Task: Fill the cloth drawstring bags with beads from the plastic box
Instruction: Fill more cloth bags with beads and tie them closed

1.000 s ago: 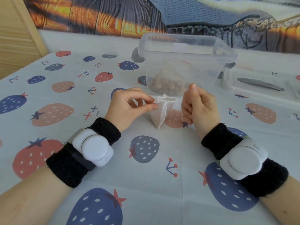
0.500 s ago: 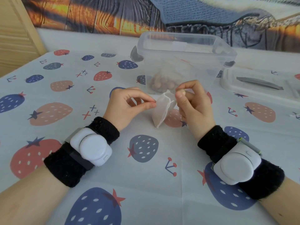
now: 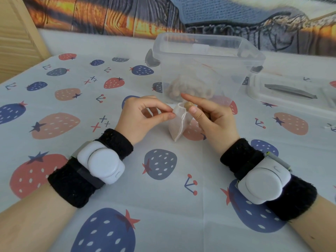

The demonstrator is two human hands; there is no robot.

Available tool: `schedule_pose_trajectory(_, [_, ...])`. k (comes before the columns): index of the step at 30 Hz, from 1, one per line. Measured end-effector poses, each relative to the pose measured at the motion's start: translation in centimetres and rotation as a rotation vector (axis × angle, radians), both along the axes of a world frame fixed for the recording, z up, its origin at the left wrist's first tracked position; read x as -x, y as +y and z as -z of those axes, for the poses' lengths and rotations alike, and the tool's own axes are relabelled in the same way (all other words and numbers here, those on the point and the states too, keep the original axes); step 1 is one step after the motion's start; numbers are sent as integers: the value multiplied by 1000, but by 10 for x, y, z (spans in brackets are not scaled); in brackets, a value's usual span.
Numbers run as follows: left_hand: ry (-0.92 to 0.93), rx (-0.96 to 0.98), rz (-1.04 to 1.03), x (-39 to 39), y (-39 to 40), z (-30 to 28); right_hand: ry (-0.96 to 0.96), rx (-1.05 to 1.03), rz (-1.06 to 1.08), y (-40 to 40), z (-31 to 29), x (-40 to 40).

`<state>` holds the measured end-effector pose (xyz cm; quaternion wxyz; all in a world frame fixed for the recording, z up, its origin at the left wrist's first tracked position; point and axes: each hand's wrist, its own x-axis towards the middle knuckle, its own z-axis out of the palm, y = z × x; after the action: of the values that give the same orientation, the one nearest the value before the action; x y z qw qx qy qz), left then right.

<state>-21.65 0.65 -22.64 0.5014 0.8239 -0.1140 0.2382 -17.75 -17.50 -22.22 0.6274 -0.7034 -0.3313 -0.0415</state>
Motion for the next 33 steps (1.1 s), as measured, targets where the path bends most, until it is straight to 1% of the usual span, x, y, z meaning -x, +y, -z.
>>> schedule_pose_trajectory(5, [0,18,-10,0,0,0,-33,30,25,0,3,-3])
schedule_pose_trajectory(11, [-8,15,-20,0,1,0,-46,-6,90,-1,-2,1])
schedule_pose_trajectory(13, [-10,11,-22,0,1,-1,32,-74,104,-2,-4,1])
schedule_pose_trajectory(16, [-12,7,-18,0,1,0,280,-186,105,-3,-5,-3])
schedule_pose_trajectory(18, [-12,14,-17,-1,1,0,426,-198,145,-3,-5,-7])
schedule_pose_trajectory(20, [-11,22,-14,-1,1,0,461,-151,189,-2,-3,-9])
schedule_pose_trajectory(23, [-10,13,-6,-1,2,1,385,-75,255,-1,0,-10])
schedule_pose_trajectory(25, [-6,18,-5,-1,2,1,341,-103,281,-1,-3,-9])
schedule_pose_trajectory(27, [-4,19,-6,-1,2,1,329,-156,251,-2,-4,-8])
schedule_pose_trajectory(29, [-5,16,-4,-1,1,1,275,-183,177,-1,-4,-5])
schedule_pose_trajectory(33, [-5,18,14,0,1,0,138,-142,104,0,-3,0])
